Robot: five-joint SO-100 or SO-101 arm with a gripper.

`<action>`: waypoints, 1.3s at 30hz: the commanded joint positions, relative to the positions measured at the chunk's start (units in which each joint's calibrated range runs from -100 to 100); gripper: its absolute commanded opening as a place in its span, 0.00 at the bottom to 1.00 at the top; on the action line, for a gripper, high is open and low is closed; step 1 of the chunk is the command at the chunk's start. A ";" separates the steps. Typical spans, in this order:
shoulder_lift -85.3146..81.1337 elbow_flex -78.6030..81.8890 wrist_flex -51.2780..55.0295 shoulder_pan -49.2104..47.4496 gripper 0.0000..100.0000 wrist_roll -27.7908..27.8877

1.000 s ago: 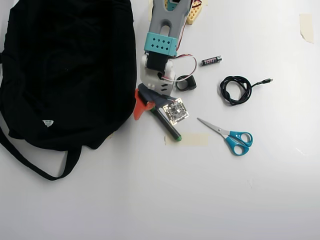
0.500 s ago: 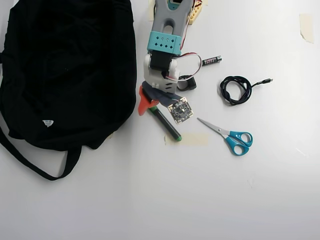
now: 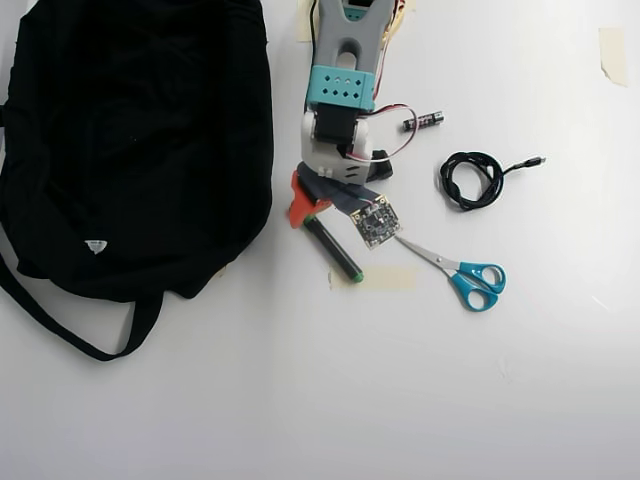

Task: Put the green marker into the black bag

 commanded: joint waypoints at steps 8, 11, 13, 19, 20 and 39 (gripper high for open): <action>-0.96 -6.05 0.50 -0.34 0.31 -0.29; -0.71 -6.32 0.50 -0.42 0.31 -0.29; -0.71 -6.14 0.59 -0.49 0.31 -0.29; -0.71 -5.60 0.84 -0.49 0.34 -0.92; -0.63 -5.60 1.10 -0.49 0.36 -0.92; -0.63 -5.42 1.28 -0.34 0.21 -0.71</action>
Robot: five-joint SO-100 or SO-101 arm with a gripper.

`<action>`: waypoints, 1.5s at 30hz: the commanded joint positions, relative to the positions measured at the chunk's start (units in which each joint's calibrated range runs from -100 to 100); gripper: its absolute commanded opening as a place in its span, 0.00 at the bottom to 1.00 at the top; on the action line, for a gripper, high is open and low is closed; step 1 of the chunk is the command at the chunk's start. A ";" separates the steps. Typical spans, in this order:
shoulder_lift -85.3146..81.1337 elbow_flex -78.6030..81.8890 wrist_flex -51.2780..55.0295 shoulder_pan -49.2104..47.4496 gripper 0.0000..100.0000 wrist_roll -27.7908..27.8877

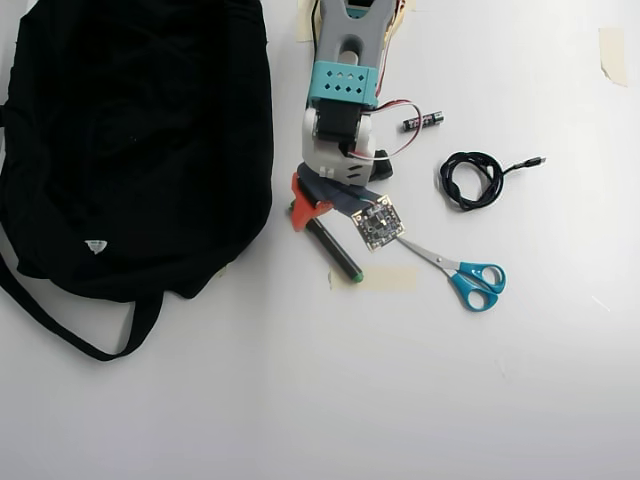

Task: Put the green marker into the black bag

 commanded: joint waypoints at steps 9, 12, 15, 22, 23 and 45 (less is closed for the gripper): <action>-0.55 1.24 -0.44 -0.27 0.24 -0.24; -0.46 1.42 -0.53 -0.27 0.25 -0.24; -0.38 1.42 -0.62 -0.27 0.25 -0.24; 1.94 1.42 -3.11 -0.20 0.29 -0.24; 2.11 1.42 -3.29 -0.20 0.30 -0.24; 2.36 1.42 -4.06 -1.09 0.30 1.39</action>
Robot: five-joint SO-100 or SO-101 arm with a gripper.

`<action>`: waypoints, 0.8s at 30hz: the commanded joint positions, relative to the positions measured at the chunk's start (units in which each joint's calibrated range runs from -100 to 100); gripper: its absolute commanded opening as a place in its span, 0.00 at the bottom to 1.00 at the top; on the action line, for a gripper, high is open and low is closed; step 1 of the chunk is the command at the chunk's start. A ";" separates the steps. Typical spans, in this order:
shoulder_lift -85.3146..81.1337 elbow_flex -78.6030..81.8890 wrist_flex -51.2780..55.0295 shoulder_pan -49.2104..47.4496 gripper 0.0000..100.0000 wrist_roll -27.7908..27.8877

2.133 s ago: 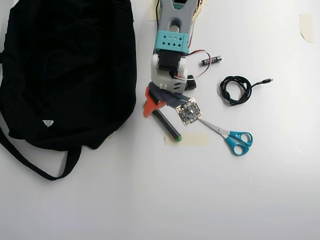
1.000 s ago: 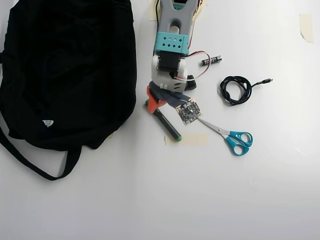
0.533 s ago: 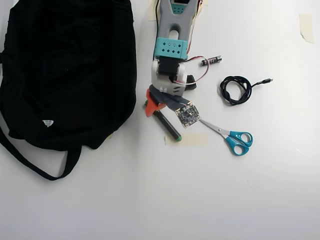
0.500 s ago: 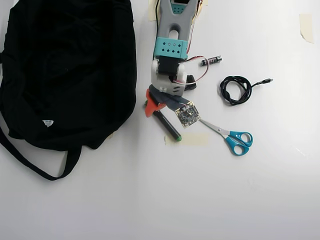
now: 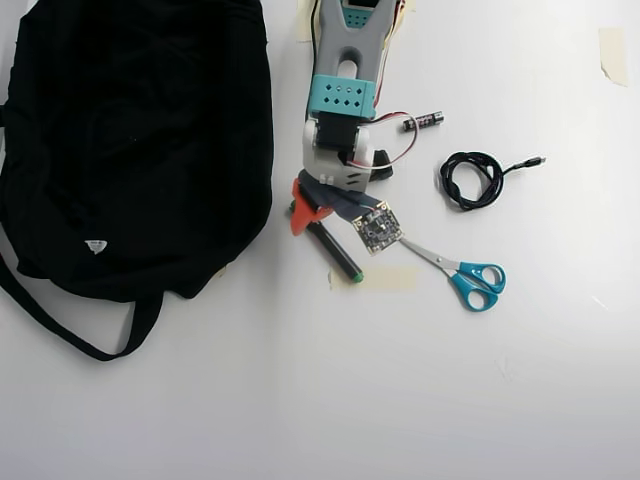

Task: Put the green marker into the black bag

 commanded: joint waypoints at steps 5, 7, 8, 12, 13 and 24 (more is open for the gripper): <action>-0.21 1.84 -3.30 -1.47 0.30 0.56; -0.21 2.65 -4.50 -2.07 0.30 0.56; -0.21 2.83 -5.02 -2.30 0.30 0.56; -0.21 2.83 -5.02 -2.45 0.30 0.93; -0.21 2.83 -5.02 -2.45 0.30 1.29; 4.10 1.84 -6.91 -1.77 0.30 1.50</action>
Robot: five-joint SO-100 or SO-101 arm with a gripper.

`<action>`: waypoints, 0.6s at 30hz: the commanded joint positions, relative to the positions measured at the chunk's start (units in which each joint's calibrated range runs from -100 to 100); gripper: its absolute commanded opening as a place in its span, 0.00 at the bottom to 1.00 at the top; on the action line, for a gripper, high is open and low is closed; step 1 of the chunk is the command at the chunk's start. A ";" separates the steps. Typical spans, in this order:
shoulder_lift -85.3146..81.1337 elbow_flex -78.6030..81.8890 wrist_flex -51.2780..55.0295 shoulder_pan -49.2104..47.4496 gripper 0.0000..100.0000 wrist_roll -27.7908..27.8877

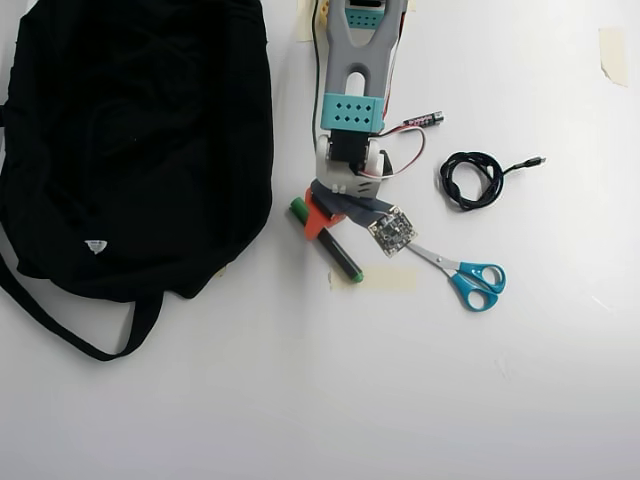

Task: Put the green marker into the black bag

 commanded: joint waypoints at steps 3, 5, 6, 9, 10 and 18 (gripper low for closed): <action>0.03 -1.31 -1.25 0.73 0.30 0.23; 0.03 -1.31 -1.25 0.81 0.30 0.23; 0.03 -1.31 -1.25 0.81 0.30 0.23; 0.03 -1.31 -1.25 1.03 0.30 0.23; 0.03 -1.31 -1.25 1.33 0.30 0.23; 0.03 -2.21 -1.25 2.90 0.30 1.44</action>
